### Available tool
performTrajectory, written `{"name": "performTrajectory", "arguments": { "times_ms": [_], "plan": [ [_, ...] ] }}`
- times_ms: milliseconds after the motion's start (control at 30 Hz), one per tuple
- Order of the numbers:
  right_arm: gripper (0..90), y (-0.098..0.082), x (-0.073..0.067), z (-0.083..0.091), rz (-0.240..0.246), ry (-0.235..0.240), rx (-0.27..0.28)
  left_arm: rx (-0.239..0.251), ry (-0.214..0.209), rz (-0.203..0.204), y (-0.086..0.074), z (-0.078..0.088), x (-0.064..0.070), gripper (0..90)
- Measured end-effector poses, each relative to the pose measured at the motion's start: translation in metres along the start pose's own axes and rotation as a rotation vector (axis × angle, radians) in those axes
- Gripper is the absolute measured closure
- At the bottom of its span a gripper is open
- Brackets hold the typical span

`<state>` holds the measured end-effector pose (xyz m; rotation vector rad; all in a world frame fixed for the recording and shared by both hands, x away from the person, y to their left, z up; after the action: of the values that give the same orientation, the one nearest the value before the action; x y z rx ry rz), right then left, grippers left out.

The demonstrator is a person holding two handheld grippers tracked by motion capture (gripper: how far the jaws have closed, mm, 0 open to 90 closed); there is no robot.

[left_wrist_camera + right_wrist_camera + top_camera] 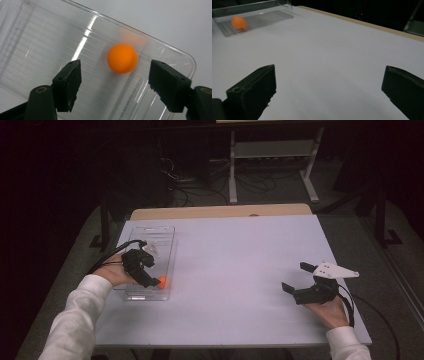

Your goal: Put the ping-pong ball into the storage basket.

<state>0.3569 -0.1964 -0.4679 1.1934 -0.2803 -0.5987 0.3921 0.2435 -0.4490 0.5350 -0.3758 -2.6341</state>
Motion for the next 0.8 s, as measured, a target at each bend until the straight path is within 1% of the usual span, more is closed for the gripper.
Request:
{"name": "performTrajectory", "arguments": {
  "times_ms": [67,167,367,400,433,467,600,633,667,733,767,800],
  "plan": [
    [0.0,0.000,0.000,0.000,0.000,0.000,0.000,0.010,0.002,0.014,0.001,0.002,-0.001,24.8],
    [0.0,0.000,0.000,0.000,0.000,0.000,0.000,0.009,0.004,0.016,0.001,0.003,-0.002,23.7],
    [0.0,0.000,0.000,0.000,-0.001,0.000,-0.001,0.032,0.005,0.024,0.006,0.011,-0.001,18.5],
    [0.0,0.000,0.000,0.000,-0.001,0.000,-0.001,0.032,0.005,0.024,0.006,0.011,-0.001,17.0],
    [0.0,0.000,0.000,0.000,-0.001,-0.002,-0.001,0.041,0.015,0.017,0.008,0.015,0.000,14.4],
    [0.0,0.000,0.000,0.000,-0.001,-0.001,-0.001,0.040,0.025,0.007,0.008,0.016,0.000,12.9],
    [0.0,0.000,0.000,0.000,0.000,0.000,-0.004,0.034,0.032,0.001,0.011,0.021,0.002,4.2],
    [0.0,0.000,-0.001,0.000,0.000,-0.001,-0.003,0.042,0.039,0.000,0.014,0.024,0.002,3.1],
    [0.0,0.000,-0.001,0.000,0.001,0.000,-0.001,0.042,0.039,0.000,0.014,0.024,0.002,2.2],
    [0.0,0.000,-0.001,0.000,0.001,-0.001,0.001,0.065,0.042,0.010,0.017,0.028,0.002,0.7],
    [0.0,0.000,0.000,0.001,0.001,-0.002,0.001,0.065,0.042,0.010,0.017,0.028,0.002,0.0],
    [0.0,0.000,0.000,0.001,0.000,-0.001,0.001,0.085,0.049,0.020,0.019,0.032,0.001,0.0]
  ]
}}
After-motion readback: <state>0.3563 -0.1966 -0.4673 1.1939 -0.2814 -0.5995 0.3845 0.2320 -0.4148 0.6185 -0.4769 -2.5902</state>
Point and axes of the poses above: each handheld gripper's, and its own axes: z roughly backward along the jaws, y roughly out of its top, x roughly to its right, the point moved 9 cm from there along -z, roughly forward along the jaws, and after that the axes turned 13 degrees about y, right-handed, at the moved point
